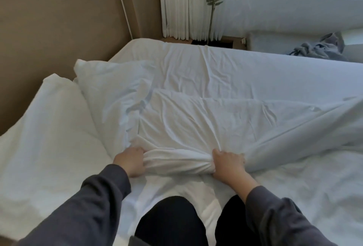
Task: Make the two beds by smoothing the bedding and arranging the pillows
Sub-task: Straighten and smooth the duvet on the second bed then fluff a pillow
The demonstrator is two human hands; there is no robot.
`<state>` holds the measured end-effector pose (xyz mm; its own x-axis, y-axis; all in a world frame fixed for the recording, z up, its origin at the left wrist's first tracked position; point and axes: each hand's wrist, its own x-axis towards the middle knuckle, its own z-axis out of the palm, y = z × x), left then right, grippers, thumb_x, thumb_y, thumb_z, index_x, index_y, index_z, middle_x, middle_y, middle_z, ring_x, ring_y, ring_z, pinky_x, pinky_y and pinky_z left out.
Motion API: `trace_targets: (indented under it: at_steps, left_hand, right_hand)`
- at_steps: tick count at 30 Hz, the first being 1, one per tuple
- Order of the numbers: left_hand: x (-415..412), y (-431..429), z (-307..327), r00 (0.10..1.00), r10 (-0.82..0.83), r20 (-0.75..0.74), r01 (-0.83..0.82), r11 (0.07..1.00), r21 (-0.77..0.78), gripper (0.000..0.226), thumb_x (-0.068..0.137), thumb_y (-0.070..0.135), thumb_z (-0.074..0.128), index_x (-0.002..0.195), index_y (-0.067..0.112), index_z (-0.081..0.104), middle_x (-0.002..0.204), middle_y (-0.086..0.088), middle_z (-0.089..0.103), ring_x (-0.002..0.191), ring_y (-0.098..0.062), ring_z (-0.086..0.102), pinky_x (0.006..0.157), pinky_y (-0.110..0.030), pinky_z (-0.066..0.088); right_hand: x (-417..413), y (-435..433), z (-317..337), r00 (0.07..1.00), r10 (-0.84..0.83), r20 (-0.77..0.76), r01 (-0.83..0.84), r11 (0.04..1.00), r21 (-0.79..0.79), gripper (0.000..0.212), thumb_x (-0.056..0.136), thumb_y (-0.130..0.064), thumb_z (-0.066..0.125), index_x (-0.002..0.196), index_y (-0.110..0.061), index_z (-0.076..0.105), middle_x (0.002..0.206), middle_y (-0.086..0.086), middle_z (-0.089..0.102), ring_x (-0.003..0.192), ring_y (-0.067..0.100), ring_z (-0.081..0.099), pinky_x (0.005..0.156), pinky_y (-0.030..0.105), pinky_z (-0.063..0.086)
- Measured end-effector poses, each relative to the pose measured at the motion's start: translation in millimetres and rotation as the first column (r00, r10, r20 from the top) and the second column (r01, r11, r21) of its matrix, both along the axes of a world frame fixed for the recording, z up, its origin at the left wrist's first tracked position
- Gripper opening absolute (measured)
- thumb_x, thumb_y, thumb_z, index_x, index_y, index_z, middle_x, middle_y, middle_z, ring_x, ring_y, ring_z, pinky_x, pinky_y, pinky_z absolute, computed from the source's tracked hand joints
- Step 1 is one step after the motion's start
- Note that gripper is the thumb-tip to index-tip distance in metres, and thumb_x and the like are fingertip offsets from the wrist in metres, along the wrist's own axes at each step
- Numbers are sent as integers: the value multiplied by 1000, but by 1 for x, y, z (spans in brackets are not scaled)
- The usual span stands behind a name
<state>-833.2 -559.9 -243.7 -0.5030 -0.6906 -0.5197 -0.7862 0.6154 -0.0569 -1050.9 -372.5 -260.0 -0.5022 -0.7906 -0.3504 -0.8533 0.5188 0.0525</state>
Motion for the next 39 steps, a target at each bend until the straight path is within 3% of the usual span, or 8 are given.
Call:
trace_targets:
  at_steps: [7,10,14,18,22,26,30,39]
  left_hand:
    - [-12,-42,27,961,128,-245,-245,803,-544,52,88,39,56,131,16,39,132,-9,38,118,-31,40,85,-42,40]
    - [-3,-61,26,899,327,-293,-422,829,-368,86,83,49,66,145,14,17,138,-15,35,119,-35,45,89,-44,46]
    - [4,-71,28,768,404,-498,-560,800,-216,32,93,10,49,124,5,46,117,-20,59,106,-40,58,85,-42,48]
    - [52,-92,44,93,625,-775,-787,523,328,21,84,10,51,101,1,59,96,-20,62,80,-38,59,70,-39,50]
    - [120,-79,48,-431,646,-630,-648,264,714,12,86,0,45,87,-3,56,77,-11,54,69,-27,51,61,-38,41]
    - [171,-27,-17,-321,782,-534,-718,167,676,15,78,8,45,67,3,54,85,-23,60,79,-28,53,76,-47,48]
    - [173,-28,-47,-465,789,-401,-588,63,806,30,71,11,55,98,-1,62,86,-17,62,78,-34,63,68,-44,53]
    - [173,-51,-37,-411,739,-533,-668,154,728,51,77,20,59,120,-6,56,115,-23,63,101,-40,63,86,-50,52]
  right_hand:
    - [4,12,3,1000,-5,-20,3,992,-123,25,83,-20,50,108,-22,49,108,0,63,103,26,62,89,41,46]
    - [9,14,5,998,2,-59,-9,992,-126,26,86,-29,49,111,-22,49,110,-2,63,104,25,63,90,40,42]
    - [5,11,17,1000,25,3,-25,998,-54,27,89,-28,47,115,-20,50,115,2,62,109,27,61,85,37,42]
    - [-23,0,59,976,115,186,-105,992,-67,7,80,-33,52,78,-27,50,93,-1,63,92,26,61,72,32,45]
    - [-2,-11,110,892,309,330,-290,951,-109,17,73,-29,61,64,-21,48,66,-6,56,67,17,57,57,28,40]
    - [44,-2,44,858,418,299,-454,889,61,26,81,-38,55,95,-17,63,100,4,68,97,26,65,71,29,45]
    - [52,-5,-5,890,363,276,-418,892,173,48,82,-50,58,121,-21,57,122,4,63,116,26,59,93,33,47]
    - [55,-18,9,832,388,397,-464,878,115,15,84,-32,58,92,-20,63,97,0,67,87,16,62,67,23,40]
